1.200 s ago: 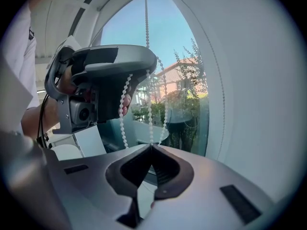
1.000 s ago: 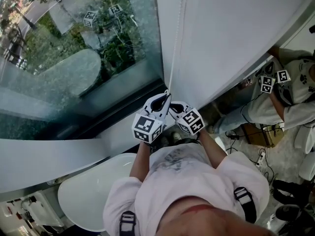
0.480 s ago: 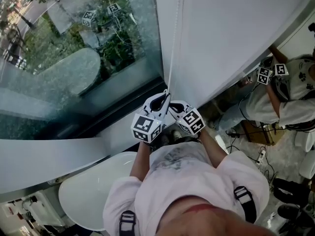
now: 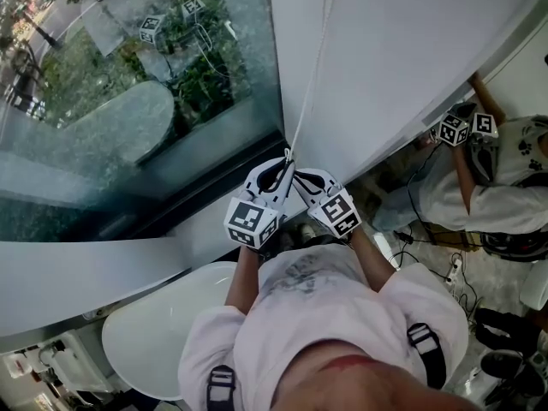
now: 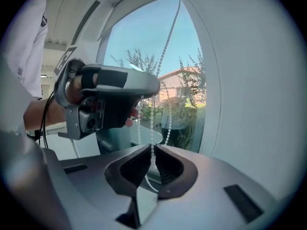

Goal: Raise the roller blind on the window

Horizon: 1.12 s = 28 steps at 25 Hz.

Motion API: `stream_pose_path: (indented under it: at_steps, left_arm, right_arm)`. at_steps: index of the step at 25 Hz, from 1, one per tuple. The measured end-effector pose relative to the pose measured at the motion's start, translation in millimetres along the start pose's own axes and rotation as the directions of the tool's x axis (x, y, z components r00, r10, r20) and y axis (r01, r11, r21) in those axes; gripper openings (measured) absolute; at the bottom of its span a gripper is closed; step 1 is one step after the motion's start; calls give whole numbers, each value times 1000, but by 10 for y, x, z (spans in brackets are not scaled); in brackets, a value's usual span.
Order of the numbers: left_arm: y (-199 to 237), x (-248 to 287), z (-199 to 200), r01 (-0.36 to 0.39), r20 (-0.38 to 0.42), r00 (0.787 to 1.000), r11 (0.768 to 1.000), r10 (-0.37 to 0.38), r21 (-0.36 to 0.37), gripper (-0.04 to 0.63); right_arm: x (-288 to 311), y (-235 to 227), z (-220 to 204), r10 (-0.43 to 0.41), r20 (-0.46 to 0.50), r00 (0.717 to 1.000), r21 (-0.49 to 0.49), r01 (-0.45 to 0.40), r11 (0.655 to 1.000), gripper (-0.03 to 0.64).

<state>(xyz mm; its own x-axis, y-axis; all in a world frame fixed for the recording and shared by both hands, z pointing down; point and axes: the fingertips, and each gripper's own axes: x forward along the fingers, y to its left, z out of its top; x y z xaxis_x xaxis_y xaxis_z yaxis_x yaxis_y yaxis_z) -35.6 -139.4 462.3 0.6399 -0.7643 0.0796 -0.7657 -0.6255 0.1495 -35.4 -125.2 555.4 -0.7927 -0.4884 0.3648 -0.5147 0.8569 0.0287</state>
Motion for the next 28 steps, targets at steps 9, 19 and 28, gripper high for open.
stream_pose_path:
  at_steps: [9,19,28]
  left_arm:
    - [7,-199,32,-6,30,1000,1000,7,-25,85]
    - [15,-524,129,-51,114,992,998,56,-47,35]
    - [-120,-576,97,-33,111,993,997,40,-70,17]
  right_arm:
    - [-448,-63,483,-40,115,993,1,40,999,147]
    - [-919,-78,932,-121,269,955,38,115,993,102]
    - [-986,-80,892,-128,270,954,134,94,987,67]
